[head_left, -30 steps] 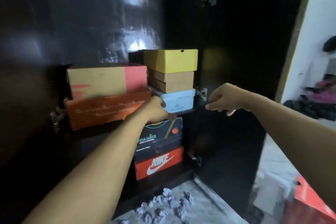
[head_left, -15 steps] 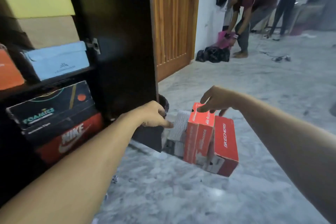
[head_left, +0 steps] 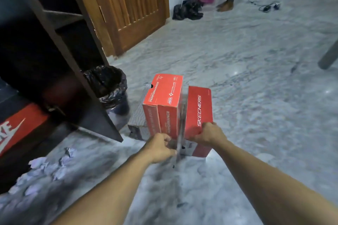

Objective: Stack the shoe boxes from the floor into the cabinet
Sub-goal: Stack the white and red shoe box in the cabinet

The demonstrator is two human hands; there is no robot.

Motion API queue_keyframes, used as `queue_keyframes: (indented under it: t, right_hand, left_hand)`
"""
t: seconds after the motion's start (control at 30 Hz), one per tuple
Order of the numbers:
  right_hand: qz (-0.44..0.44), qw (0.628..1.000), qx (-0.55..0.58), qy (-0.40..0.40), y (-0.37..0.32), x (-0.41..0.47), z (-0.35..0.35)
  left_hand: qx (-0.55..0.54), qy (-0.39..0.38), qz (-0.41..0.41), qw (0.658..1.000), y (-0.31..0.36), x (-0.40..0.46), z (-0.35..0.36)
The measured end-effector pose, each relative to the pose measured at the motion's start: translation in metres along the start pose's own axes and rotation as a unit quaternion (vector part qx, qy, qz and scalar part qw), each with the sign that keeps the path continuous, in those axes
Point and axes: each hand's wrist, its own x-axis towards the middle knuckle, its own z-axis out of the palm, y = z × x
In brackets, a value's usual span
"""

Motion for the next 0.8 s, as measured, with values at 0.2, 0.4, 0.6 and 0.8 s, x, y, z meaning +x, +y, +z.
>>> queue_keyframes:
  t: [0.2,0.4,0.6,0.8]
  right_hand:
    - [0.089,0.993,0.053,0.063,0.006,0.028,0.041]
    - [0.154,0.980,0.121,0.023,0.043,0.049,0.019]
    - [0.146,0.972,0.098,-0.157,0.133,0.030,-0.031]
    - [0.151,0.962,0.080,-0.215,0.201,0.024,-0.062]
  left_hand:
    - [-0.001,0.026,0.011,1.000,-0.008,0.038,0.032]
    - [0.026,0.004,0.017,1.000,-0.008,0.064,0.061]
    - [0.042,0.004,0.039,0.998,0.003,0.068,0.095]
    - [0.044,0.051,0.095,0.993,0.024,0.080,0.113]
